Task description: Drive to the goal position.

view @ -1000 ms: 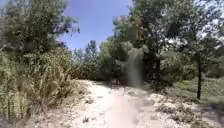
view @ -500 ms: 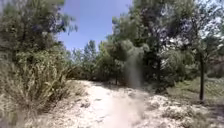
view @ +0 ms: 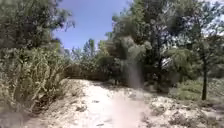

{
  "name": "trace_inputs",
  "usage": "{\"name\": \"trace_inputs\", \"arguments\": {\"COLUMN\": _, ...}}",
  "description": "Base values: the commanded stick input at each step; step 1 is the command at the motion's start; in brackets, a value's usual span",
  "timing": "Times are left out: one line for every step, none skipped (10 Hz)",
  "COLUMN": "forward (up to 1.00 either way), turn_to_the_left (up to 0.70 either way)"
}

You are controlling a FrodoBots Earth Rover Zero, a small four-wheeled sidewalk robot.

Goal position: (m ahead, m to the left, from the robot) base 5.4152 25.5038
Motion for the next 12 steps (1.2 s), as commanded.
{"name": "trace_inputs", "arguments": {"forward": 0.45, "turn_to_the_left": 0.02}}
{"name": "trace_inputs", "arguments": {"forward": 0.45, "turn_to_the_left": 0.02}}
{"name": "trace_inputs", "arguments": {"forward": 0.45, "turn_to_the_left": 0.02}}
{"name": "trace_inputs", "arguments": {"forward": 0.45, "turn_to_the_left": 0.02}}
{"name": "trace_inputs", "arguments": {"forward": 0.45, "turn_to_the_left": 0.02}}
{"name": "trace_inputs", "arguments": {"forward": 0.45, "turn_to_the_left": 0.02}}
{"name": "trace_inputs", "arguments": {"forward": 0.45, "turn_to_the_left": 0.02}}
{"name": "trace_inputs", "arguments": {"forward": 0.45, "turn_to_the_left": 0.02}}
{"name": "trace_inputs", "arguments": {"forward": 0.45, "turn_to_the_left": 0.02}}
{"name": "trace_inputs", "arguments": {"forward": 0.45, "turn_to_the_left": 0.02}}
{"name": "trace_inputs", "arguments": {"forward": 0.45, "turn_to_the_left": 0.02}}
{"name": "trace_inputs", "arguments": {"forward": 0.45, "turn_to_the_left": 0.02}}
